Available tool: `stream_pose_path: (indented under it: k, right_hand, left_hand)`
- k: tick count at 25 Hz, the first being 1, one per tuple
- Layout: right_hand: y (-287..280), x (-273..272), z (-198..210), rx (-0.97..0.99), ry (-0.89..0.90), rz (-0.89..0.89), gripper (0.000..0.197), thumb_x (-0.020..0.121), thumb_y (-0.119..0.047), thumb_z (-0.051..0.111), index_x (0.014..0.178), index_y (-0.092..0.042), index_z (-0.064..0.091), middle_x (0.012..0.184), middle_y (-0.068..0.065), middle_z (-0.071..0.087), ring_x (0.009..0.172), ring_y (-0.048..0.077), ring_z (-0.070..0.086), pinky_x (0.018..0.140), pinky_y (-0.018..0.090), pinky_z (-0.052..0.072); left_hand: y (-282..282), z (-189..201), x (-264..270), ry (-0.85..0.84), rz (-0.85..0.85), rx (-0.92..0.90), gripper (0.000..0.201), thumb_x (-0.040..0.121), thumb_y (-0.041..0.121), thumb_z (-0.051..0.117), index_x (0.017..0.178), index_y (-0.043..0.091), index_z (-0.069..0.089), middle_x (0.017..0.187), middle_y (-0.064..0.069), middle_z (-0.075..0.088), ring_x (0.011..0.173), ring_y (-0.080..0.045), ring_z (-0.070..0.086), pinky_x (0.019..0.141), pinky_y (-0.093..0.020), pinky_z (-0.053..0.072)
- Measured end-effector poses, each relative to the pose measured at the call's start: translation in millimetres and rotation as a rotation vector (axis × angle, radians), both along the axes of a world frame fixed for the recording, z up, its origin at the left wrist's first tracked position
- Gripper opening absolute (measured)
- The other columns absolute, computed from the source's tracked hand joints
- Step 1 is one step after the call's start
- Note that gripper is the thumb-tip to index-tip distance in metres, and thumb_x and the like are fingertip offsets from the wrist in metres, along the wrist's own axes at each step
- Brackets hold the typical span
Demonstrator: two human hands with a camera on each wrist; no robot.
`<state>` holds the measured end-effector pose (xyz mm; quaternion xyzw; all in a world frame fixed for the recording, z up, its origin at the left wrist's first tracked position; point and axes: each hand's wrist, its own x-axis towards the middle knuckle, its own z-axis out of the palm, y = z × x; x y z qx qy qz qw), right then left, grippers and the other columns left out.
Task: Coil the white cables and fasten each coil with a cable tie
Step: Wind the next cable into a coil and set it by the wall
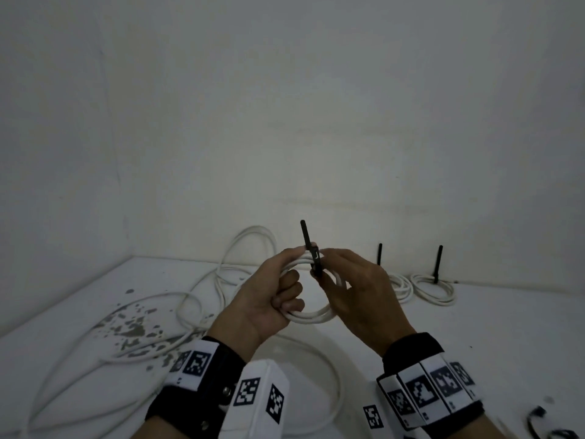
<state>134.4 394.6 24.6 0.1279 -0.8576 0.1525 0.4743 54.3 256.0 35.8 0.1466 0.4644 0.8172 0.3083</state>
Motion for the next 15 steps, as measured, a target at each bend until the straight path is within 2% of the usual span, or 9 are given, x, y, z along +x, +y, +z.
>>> stream_pose_path:
  k: [2,3,5,7,8,10,11,13,15]
  right_hand:
    - [-3.4,2.6,0.8,0.054,-0.029,-0.033,0.013,0.089,-0.028,0.071,0.102,-0.023,0.070,0.120,0.000,0.061,0.110,0.014,0.056,0.087,0.013,0.044]
    - [-5.0,2.8,2.3,0.079,-0.036,-0.035,0.014,0.088,-0.028,0.073,0.101,-0.023,0.071,0.118,0.000,0.060,0.110,0.011,0.051,0.087,0.011,0.038]
    - [-9.0,2.6,8.2,0.031,-0.014,-0.042,0.010,0.087,-0.026,0.075,0.094,-0.022,0.071,0.100,-0.008,0.060,0.095,0.006,0.050,0.078,0.011,0.036]
    - [-11.5,4.8,16.1,-0.227,-0.010,-0.048,0.007,0.087,-0.027,0.075,0.087,-0.023,0.070,0.085,-0.019,0.063,0.080,0.002,0.056,0.067,0.011,0.041]
    - [-12.0,5.2,19.6,-0.389,-0.043,-0.045,0.007,0.086,-0.027,0.075,0.084,-0.022,0.070,0.080,-0.020,0.066,0.075,0.003,0.061,0.064,0.012,0.046]
    - [-10.2,5.6,23.7,-0.617,-0.097,-0.041,0.004,0.086,-0.022,0.074,0.084,-0.020,0.072,0.074,-0.014,0.071,0.068,0.003,0.068,0.063,0.019,0.053]
    - [-8.8,6.0,24.8,-0.668,-0.104,-0.057,0.000,0.086,-0.020,0.073,0.086,-0.020,0.072,0.074,-0.011,0.072,0.064,0.004,0.069,0.063,0.021,0.056]
    - [-5.7,7.0,25.5,-0.704,-0.086,-0.108,0.006,0.087,-0.017,0.070,0.092,-0.019,0.072,0.072,-0.007,0.073,0.058,0.006,0.070,0.061,0.021,0.057]
    - [-3.7,7.5,25.2,-0.719,-0.051,-0.153,0.007,0.087,-0.016,0.070,0.093,-0.017,0.072,0.069,-0.004,0.073,0.053,0.006,0.068,0.057,0.016,0.053]
  left_hand:
    - [4.8,-0.9,-1.5,0.018,0.087,-0.026,0.032,0.085,0.028,0.068,0.113,0.013,0.070,0.054,0.002,0.020,0.033,-0.008,0.014,0.036,-0.019,0.016]
    - [6.5,-0.4,-1.2,0.023,0.114,-0.037,0.030,0.084,0.028,0.069,0.109,0.012,0.071,0.058,0.001,0.021,0.033,-0.007,0.015,0.035,-0.019,0.017]
    - [9.2,1.6,-0.3,0.062,0.168,-0.079,0.019,0.083,0.028,0.071,0.094,0.012,0.068,0.054,0.002,0.023,0.035,-0.008,0.017,0.036,-0.020,0.018]
    - [10.4,3.6,1.0,0.163,0.250,-0.163,0.019,0.085,0.026,0.070,0.070,0.015,0.067,0.048,0.004,0.028,0.039,-0.009,0.021,0.039,-0.022,0.018]
    - [11.1,3.8,1.9,0.236,0.292,-0.211,0.021,0.086,0.025,0.069,0.066,0.019,0.072,0.047,0.001,0.036,0.042,-0.010,0.024,0.040,-0.022,0.020]
    - [13.6,3.0,5.5,0.377,0.352,-0.275,0.014,0.086,0.024,0.068,0.078,0.022,0.080,0.059,-0.001,0.062,0.045,-0.010,0.033,0.041,-0.020,0.026]
    - [14.9,1.7,7.2,0.439,0.375,-0.303,0.013,0.087,0.023,0.068,0.084,0.022,0.080,0.068,0.002,0.069,0.046,-0.007,0.039,0.041,-0.018,0.029]
    - [17.4,-1.3,9.2,0.544,0.402,-0.348,0.014,0.088,0.021,0.067,0.088,0.021,0.081,0.082,0.008,0.076,0.050,0.000,0.052,0.045,-0.014,0.033]
    - [19.3,-2.6,10.8,0.599,0.409,-0.360,0.014,0.088,0.021,0.067,0.087,0.020,0.081,0.084,0.011,0.076,0.057,0.006,0.058,0.052,-0.010,0.035]
